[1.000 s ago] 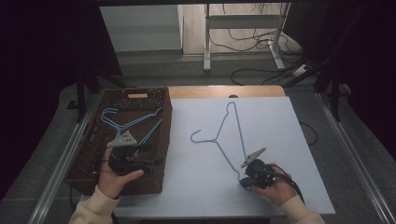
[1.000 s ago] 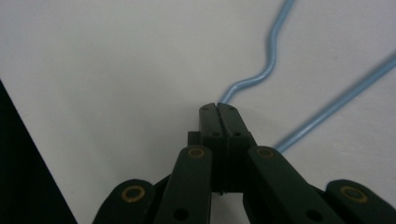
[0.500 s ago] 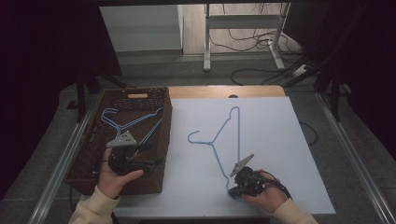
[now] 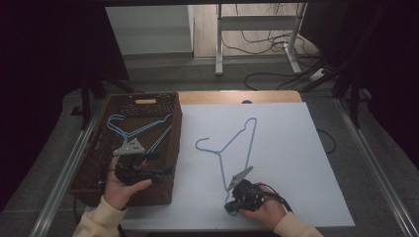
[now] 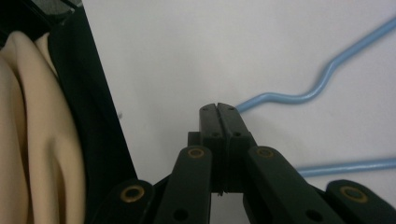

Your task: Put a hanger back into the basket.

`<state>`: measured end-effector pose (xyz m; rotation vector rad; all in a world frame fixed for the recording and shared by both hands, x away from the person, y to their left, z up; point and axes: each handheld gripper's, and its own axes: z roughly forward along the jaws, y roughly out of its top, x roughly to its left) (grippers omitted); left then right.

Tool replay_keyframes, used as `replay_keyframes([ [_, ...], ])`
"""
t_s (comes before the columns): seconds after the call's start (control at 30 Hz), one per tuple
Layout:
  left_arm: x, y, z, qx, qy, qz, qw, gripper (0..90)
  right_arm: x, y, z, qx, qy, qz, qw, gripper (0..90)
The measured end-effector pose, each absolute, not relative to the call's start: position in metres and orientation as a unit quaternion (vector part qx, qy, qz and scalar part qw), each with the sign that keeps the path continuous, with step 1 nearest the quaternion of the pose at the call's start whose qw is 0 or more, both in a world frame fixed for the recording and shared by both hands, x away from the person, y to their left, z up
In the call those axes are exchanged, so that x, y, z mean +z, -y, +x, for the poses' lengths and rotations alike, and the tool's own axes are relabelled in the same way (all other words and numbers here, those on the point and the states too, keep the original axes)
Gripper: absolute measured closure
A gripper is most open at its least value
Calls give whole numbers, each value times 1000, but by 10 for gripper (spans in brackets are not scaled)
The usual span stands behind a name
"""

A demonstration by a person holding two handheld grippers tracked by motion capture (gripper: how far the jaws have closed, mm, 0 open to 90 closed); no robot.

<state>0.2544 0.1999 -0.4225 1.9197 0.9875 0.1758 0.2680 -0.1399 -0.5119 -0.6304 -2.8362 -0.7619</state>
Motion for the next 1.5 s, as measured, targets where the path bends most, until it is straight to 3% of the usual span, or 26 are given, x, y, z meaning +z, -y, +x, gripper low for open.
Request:
replay_keyframes([
  [0.4,-423,-201,254,72,-403,783,469,246,-506,137,279,-287,931,-220,42,900],
  [0.67,-421,-202,254,75,-403,782,470,246,-488,174,355,-316,890,-325,-53,900],
  [1.0,-421,-203,253,76,-403,782,470,246,-502,178,419,-294,870,-383,-102,900],
  [1.5,-421,-200,251,75,-399,785,467,245,-506,196,414,-245,873,-403,-123,900],
])
